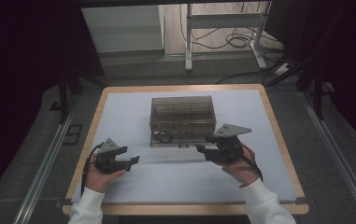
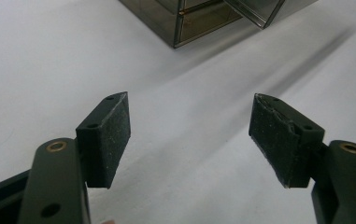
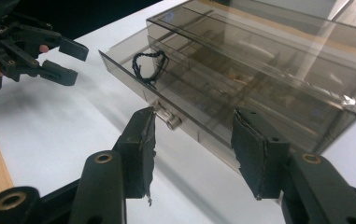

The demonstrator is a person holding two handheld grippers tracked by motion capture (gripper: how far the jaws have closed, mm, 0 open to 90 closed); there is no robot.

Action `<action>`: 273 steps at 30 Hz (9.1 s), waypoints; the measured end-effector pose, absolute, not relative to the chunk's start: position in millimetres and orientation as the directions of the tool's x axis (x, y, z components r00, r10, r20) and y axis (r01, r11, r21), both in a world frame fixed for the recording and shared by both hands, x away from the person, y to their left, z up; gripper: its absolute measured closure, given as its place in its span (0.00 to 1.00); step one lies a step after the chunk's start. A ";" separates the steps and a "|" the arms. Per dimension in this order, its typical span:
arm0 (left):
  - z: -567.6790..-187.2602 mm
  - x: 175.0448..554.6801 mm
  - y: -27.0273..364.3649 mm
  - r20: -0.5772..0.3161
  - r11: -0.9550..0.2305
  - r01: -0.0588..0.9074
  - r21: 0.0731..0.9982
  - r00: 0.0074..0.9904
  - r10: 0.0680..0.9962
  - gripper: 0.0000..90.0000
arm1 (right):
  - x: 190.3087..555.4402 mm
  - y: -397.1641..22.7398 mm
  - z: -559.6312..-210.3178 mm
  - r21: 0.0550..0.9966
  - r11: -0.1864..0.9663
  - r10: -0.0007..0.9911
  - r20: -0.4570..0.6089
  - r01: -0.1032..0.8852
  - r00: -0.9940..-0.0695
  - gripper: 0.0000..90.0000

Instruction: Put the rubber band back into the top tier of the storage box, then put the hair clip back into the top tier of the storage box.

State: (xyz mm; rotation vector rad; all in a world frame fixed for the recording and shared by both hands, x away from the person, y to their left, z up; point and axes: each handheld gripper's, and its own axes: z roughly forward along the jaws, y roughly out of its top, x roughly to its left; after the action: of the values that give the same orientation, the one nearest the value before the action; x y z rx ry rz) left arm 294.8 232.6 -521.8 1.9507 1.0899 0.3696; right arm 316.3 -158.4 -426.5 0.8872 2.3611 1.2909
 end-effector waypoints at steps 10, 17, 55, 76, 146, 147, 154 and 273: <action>-521.7 294.7 233.9 -0.140 -0.257 0.555 0.791 0.574 0.807 0.33 | 304.5 -184.2 -433.2 0.839 0.387 0.674 0.024 0.381 -0.738 0.55; -521.0 293.9 234.3 -0.139 -0.256 0.553 0.793 0.574 0.807 0.33 | 297.6 -197.4 -436.4 0.841 0.373 0.694 0.028 0.392 -0.719 0.55; -522.2 294.6 232.7 -0.141 -0.259 0.556 0.790 0.576 0.805 0.33 | 284.4 -225.1 -462.8 0.733 0.454 0.743 0.002 0.507 -0.669 0.55; -522.0 294.6 233.1 -0.142 -0.258 0.556 0.790 0.576 0.805 0.33 | 291.4 -238.6 -478.8 0.619 0.489 0.776 0.012 0.614 -0.631 0.60; -523.0 295.1 233.9 -0.140 -0.260 0.559 0.787 0.573 0.807 0.32 | 298.6 -243.1 -485.8 0.557 0.503 0.783 0.029 0.660 -0.621 0.91; -523.1 295.1 233.9 -0.141 -0.260 0.559 0.788 0.573 0.807 0.32 | 298.6 -243.1 -485.2 0.561 0.504 0.782 0.027 0.657 -0.623 0.91; -522.7 294.9 234.1 -0.141 -0.258 0.557 0.789 0.573 0.807 0.32 | 298.5 -243.7 -480.3 0.578 0.495 0.778 0.037 0.649 -0.627 0.91; -524.0 295.7 235.4 -0.145 -0.254 0.561 0.788 0.570 0.808 0.32 | 333.0 -168.1 -401.9 0.734 0.494 0.650 0.042 0.465 -0.758 0.91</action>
State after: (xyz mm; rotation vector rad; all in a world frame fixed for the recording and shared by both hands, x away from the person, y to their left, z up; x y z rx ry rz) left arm 295.7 235.4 -524.0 1.9475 1.1006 0.3657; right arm 333.0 -168.1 -401.9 0.9514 2.4994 1.1184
